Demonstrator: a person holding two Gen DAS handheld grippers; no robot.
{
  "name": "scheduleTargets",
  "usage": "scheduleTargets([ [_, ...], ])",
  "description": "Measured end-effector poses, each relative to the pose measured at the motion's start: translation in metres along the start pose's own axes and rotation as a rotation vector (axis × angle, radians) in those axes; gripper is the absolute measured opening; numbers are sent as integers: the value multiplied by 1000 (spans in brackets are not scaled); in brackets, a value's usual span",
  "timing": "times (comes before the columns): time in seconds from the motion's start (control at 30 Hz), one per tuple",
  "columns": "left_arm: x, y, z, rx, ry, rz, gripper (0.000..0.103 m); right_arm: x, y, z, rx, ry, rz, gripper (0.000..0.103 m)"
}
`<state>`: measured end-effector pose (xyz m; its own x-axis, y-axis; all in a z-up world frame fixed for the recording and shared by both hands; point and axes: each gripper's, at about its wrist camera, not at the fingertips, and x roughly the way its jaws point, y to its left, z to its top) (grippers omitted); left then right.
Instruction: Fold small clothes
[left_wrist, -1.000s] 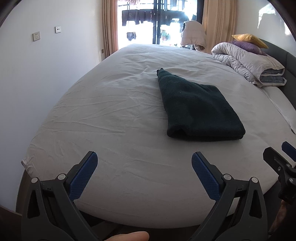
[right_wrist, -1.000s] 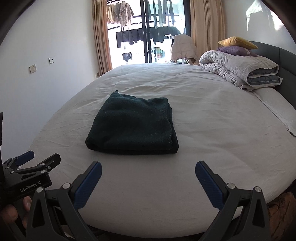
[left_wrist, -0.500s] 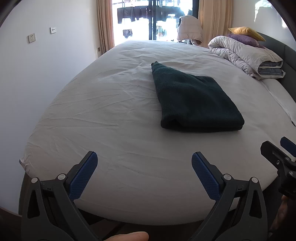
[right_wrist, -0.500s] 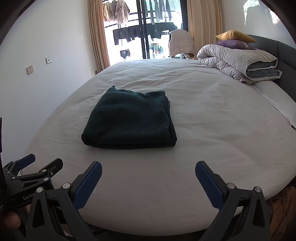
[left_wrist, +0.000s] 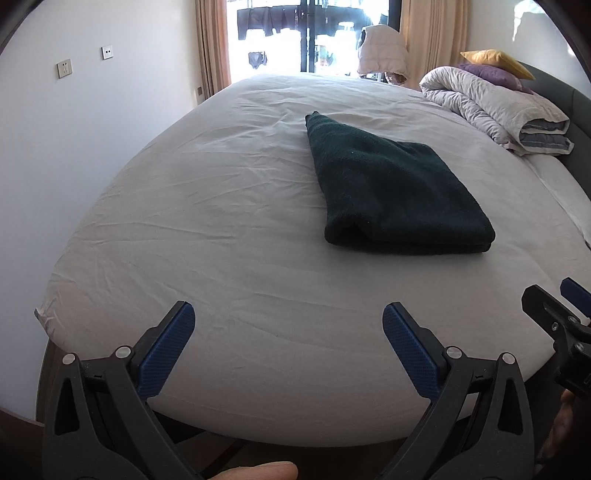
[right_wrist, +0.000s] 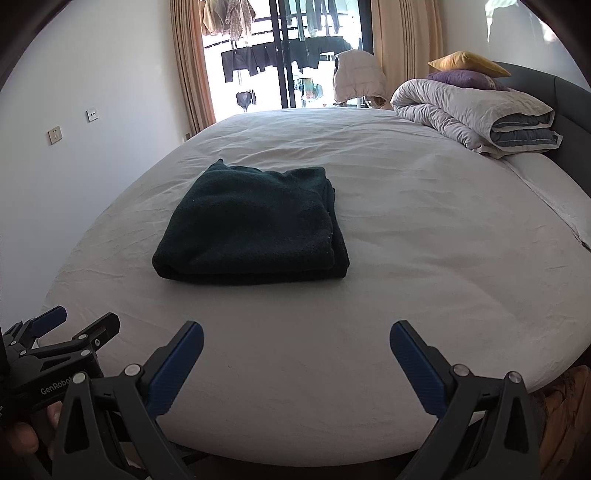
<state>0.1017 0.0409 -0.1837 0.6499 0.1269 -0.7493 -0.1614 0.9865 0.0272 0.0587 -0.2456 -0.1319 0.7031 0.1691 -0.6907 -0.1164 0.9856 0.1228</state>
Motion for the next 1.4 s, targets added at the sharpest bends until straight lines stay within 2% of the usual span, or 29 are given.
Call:
scheduleTargets([
  [1.4, 8, -2, -4, -5, 23, 10, 103, 8, -3, -3, -1, 30, 7, 103],
])
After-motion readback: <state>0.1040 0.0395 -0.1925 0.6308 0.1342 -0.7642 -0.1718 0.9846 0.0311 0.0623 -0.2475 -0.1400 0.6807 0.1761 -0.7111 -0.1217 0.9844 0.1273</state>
